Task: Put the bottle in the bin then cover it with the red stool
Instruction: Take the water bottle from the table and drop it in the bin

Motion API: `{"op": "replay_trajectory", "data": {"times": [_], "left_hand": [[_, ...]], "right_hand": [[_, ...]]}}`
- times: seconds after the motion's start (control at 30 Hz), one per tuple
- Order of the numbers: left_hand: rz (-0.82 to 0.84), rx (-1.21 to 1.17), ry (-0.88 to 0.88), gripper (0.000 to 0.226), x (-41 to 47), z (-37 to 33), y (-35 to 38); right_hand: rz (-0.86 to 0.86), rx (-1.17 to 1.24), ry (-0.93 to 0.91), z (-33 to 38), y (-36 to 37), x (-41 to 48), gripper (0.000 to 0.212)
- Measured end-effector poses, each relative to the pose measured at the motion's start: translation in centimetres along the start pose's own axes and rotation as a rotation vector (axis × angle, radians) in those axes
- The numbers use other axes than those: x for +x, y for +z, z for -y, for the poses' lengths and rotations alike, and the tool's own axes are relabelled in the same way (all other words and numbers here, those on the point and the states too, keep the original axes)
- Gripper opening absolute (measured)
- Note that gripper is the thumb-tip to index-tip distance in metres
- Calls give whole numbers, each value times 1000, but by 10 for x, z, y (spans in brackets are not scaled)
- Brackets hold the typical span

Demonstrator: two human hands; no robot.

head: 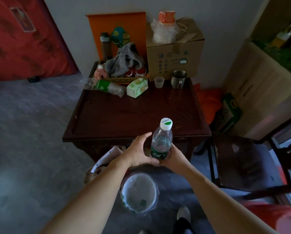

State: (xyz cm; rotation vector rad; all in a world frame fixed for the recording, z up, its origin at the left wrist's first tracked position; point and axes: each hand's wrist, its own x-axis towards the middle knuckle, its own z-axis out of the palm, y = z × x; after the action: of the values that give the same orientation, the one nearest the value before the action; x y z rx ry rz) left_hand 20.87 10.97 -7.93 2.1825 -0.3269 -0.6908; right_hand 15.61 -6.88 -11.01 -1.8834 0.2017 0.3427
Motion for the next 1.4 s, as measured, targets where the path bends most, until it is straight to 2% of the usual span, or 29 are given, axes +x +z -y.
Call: {"op": "replay_trajectory", "data": {"times": [0.17,0.47,0.6,1.13,1.4], "left_hand": [[32,64,29,125,-24,22,-15],[7,29,45,118,-45,33,-24],[-5,23,31,116,-52,32,-23],[-43,-3,-76,122,-70,45,-12],[29,-13,-48,120,-64,63,-25]], "right_hand": [[-40,30,7,2,34,-14,78],[-29,-15,4,8,57,-22,84],[-6,-36,-3,9,58,-22,89],[95,-12,-55,-8,77,-21,79],[40,-17,-4,-13,101,-19,78]]}}
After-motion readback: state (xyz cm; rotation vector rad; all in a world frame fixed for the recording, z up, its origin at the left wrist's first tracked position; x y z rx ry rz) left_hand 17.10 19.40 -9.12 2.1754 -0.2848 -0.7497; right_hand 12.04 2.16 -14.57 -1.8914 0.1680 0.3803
